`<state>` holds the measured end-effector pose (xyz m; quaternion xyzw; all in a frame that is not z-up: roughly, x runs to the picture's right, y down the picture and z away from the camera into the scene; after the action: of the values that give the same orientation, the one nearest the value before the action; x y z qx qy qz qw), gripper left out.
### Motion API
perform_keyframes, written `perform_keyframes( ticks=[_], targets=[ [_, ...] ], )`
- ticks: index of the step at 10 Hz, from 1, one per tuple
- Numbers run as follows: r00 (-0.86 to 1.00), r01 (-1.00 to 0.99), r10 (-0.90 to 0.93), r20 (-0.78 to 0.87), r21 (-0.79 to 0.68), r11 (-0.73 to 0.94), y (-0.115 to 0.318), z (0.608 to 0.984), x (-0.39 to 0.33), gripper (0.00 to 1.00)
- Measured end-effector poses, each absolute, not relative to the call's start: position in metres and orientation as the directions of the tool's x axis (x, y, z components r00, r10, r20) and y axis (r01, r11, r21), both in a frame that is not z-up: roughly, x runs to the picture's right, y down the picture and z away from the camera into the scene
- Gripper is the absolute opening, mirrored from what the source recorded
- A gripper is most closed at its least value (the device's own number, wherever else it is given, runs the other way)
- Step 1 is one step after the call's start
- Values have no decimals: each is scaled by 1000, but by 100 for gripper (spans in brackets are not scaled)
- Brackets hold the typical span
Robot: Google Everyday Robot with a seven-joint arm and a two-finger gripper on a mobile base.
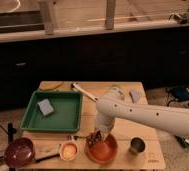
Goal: Place grapes in red bowl
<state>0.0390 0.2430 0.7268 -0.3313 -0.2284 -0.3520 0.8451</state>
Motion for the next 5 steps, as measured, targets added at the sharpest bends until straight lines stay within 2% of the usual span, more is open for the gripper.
perform_keyframes(
  ticks=[2,3,5],
  targets=[
    [650,745,-439,621,-405,531,248,724,41,55],
    [654,741,-433,620,-410,533,252,721,43,67],
    [660,735,-423,621,-416,536,258,717,45,79]
  ],
)
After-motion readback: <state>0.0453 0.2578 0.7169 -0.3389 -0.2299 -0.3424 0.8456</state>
